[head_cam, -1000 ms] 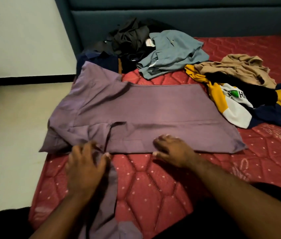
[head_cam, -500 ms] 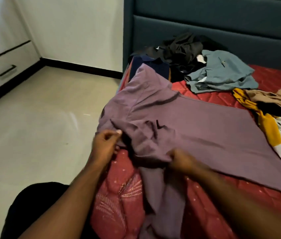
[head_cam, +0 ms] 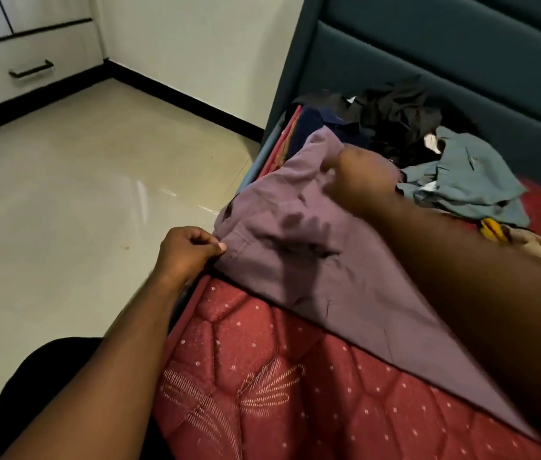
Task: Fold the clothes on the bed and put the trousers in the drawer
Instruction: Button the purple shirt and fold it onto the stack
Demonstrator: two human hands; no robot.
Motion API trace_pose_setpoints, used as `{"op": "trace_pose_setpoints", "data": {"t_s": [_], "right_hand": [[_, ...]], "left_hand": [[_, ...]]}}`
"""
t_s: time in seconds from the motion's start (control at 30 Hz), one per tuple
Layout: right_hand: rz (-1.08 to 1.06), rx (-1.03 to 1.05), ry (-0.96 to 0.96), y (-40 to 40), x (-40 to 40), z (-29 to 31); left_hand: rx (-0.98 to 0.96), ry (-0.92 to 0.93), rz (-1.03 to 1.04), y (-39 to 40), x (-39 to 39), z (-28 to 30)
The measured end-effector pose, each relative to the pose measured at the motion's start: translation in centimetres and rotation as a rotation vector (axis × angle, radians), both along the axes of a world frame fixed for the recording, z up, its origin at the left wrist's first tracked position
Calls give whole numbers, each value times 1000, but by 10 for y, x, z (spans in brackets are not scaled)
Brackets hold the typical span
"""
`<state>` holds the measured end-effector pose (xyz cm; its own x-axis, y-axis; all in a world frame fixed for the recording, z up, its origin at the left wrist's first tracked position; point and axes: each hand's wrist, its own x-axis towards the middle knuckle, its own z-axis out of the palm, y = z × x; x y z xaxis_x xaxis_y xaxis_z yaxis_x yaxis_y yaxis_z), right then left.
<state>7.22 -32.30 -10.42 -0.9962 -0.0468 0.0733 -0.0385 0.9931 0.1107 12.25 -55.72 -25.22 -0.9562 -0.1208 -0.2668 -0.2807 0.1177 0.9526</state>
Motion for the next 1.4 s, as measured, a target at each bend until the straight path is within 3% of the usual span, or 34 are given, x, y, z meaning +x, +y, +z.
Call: {"op": "trace_pose_setpoints", "data": {"t_s": [0.1,0.2,0.27,0.33,0.4,0.5,0.63,0.8,0.87,1.03,1.23,1.27,1.33,1.4], "right_hand": [[-34,-159,-59,-13,55,-83],[-22,-130,22,-21,107,-143],[-51,-183,-42,-26,130,-165],[-125,-271,-148,-26,138,-176],[-140,-293,-201,-23,140,-184],[-123,-251,-258,-24,141,-185],[-145,-263,-267,-26,141,-184],[-155,-253,-263,-27,142,-186],[-155,-249,-265,-27,142,-186],[-146,-234,-298,-26,140,-185],[-76,-271,-305,-7,147,-182],[-71,-266,-303,1,151,-183],[-91,-267,-288,23,164,-185],[-82,-245,-279,31,172,-187]], "left_hand": [[29,-92,-38,4,0,2],[41,-157,-158,11,6,-5],[-38,-80,-187,12,5,-5],[-260,72,-113,6,3,-6],[-421,105,-42,2,5,-11],[-448,70,-2,2,10,-18],[-336,214,91,6,1,-12],[-89,-88,-66,-2,0,-33],[-76,-90,-45,-4,-2,-33],[-390,11,44,1,6,-44],[-585,51,61,7,16,-47],[-729,83,68,15,23,-45],[-1003,357,-25,51,42,-37],[-978,650,-345,91,58,-33]]}}
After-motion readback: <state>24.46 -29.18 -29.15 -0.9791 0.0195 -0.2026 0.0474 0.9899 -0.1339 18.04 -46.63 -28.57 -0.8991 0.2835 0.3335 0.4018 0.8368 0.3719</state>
